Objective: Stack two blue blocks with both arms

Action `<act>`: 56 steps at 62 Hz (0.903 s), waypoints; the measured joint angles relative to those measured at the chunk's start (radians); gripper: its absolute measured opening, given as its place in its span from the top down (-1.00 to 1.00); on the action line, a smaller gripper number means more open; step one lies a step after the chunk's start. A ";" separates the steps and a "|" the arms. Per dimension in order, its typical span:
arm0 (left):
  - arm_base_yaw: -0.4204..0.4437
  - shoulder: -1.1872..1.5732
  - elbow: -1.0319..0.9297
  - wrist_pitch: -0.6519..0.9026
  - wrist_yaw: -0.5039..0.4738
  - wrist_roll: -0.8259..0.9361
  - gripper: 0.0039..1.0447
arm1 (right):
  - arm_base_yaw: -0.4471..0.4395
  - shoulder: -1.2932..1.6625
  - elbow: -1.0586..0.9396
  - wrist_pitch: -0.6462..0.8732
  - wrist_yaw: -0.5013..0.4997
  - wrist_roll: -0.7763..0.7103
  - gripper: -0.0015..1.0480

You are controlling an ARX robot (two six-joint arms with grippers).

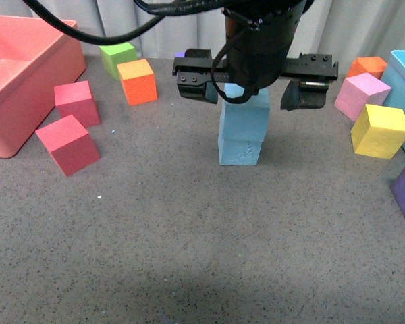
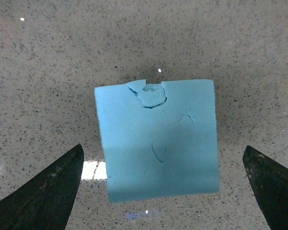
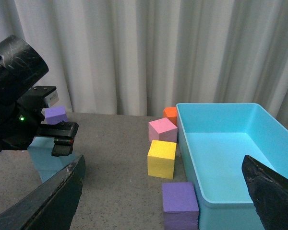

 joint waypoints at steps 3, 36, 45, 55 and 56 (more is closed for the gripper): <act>0.004 -0.041 -0.040 0.032 0.002 0.001 -0.88 | 0.000 0.000 0.000 0.000 0.000 0.000 -0.81; 0.263 -0.619 -1.253 1.604 -0.097 0.403 0.75 | 0.000 0.000 0.000 0.000 -0.001 0.000 -0.81; 0.330 -0.739 -1.403 1.604 -0.021 0.409 0.93 | 0.000 0.000 0.000 0.000 0.000 0.000 -0.81; 0.395 -0.887 -1.507 1.575 0.043 0.415 0.93 | 0.000 0.000 0.000 0.000 0.000 0.000 -0.81; 0.403 -0.903 -1.519 1.569 0.048 0.415 0.93 | 0.000 0.000 0.000 0.000 0.000 0.000 -0.81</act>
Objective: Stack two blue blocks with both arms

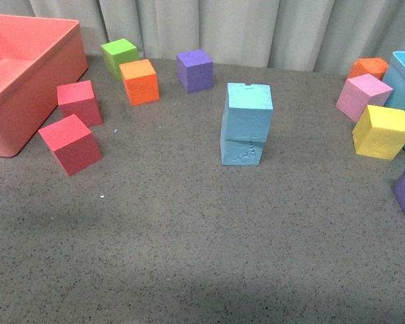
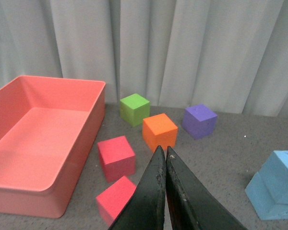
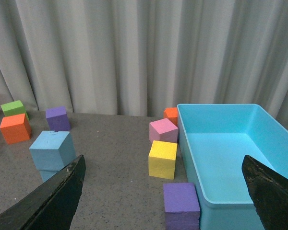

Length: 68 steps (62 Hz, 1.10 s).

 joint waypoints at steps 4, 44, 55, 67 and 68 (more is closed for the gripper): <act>0.027 -0.056 -0.037 -0.025 0.019 0.000 0.93 | 0.000 0.000 0.000 0.000 0.000 0.000 -0.81; 0.221 -0.650 -0.195 -0.449 0.214 0.002 0.93 | 0.000 0.000 0.000 0.000 0.000 0.000 -0.81; 0.222 -0.822 -0.196 -0.604 0.215 0.002 0.93 | 0.000 0.000 0.000 0.000 0.000 0.000 -0.81; 0.222 -0.935 -0.196 -0.711 0.215 0.002 0.93 | 0.000 0.000 0.000 0.000 0.000 0.000 -0.81; 0.222 -0.945 -0.196 -0.720 0.215 0.002 0.93 | 0.000 0.000 0.000 0.000 0.000 0.000 -0.81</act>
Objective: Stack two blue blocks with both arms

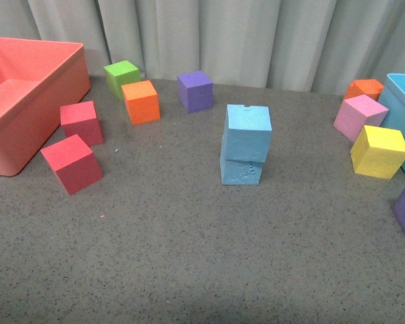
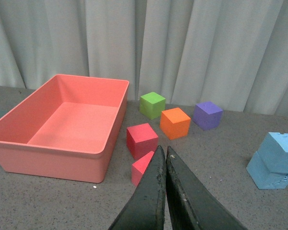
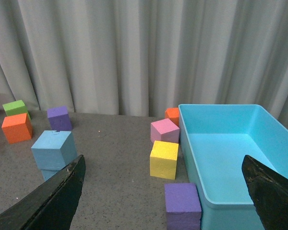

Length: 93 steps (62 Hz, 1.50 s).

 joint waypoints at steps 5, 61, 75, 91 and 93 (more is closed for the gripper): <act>0.000 -0.038 0.000 -0.037 0.000 0.000 0.93 | 0.000 0.000 0.000 0.000 0.000 0.000 -0.81; 0.000 -0.412 0.000 -0.415 0.001 0.000 0.65 | 0.000 0.000 0.000 0.000 0.000 0.000 -0.81; 0.000 -0.412 0.000 -0.415 0.001 0.000 -0.21 | 0.000 0.000 0.000 0.000 0.000 0.000 -0.81; 0.000 -0.412 0.000 -0.415 0.001 0.003 -0.87 | 0.000 0.000 0.000 0.000 0.000 0.000 -0.81; 0.000 -0.412 0.000 -0.415 0.001 0.003 -0.88 | 0.000 0.000 0.000 0.000 0.000 0.000 -0.81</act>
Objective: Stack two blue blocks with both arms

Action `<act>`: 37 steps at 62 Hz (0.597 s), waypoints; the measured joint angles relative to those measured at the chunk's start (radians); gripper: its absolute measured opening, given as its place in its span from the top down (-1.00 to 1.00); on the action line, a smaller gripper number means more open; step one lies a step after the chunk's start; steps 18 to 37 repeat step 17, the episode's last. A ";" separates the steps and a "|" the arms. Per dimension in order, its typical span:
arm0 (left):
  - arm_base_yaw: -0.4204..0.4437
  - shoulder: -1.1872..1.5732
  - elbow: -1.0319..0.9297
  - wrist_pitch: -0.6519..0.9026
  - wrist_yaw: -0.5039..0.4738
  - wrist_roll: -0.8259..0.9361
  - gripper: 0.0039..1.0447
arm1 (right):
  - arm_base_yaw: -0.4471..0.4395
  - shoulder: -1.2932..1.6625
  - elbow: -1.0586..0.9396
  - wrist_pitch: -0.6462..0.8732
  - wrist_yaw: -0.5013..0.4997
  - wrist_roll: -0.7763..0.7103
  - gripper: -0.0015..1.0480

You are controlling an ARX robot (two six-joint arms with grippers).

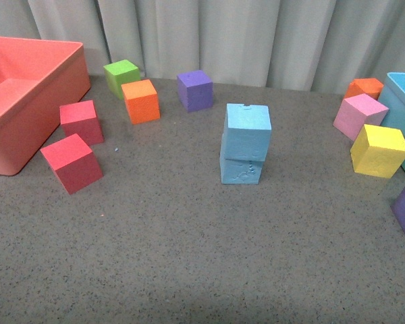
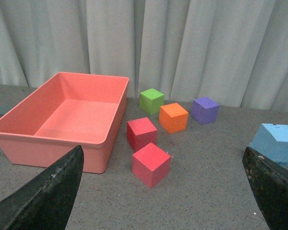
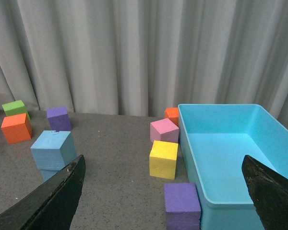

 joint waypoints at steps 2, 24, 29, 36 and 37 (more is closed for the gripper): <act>0.000 0.000 0.000 0.000 0.000 0.000 -0.88 | 0.000 0.000 0.000 0.000 0.000 0.000 -0.81; 0.000 0.000 0.000 0.000 0.000 0.000 -0.88 | 0.000 0.000 0.000 0.000 0.000 0.000 -0.81; 0.000 0.000 0.000 0.000 0.000 0.000 -0.88 | 0.000 0.000 0.000 0.000 0.000 0.000 -0.81; 0.000 0.000 0.000 0.000 0.000 0.000 -0.88 | 0.000 0.000 0.000 0.000 0.000 0.000 -0.81; 0.000 0.000 0.000 0.000 0.000 0.000 -0.88 | 0.000 0.000 0.000 0.000 0.000 0.000 -0.81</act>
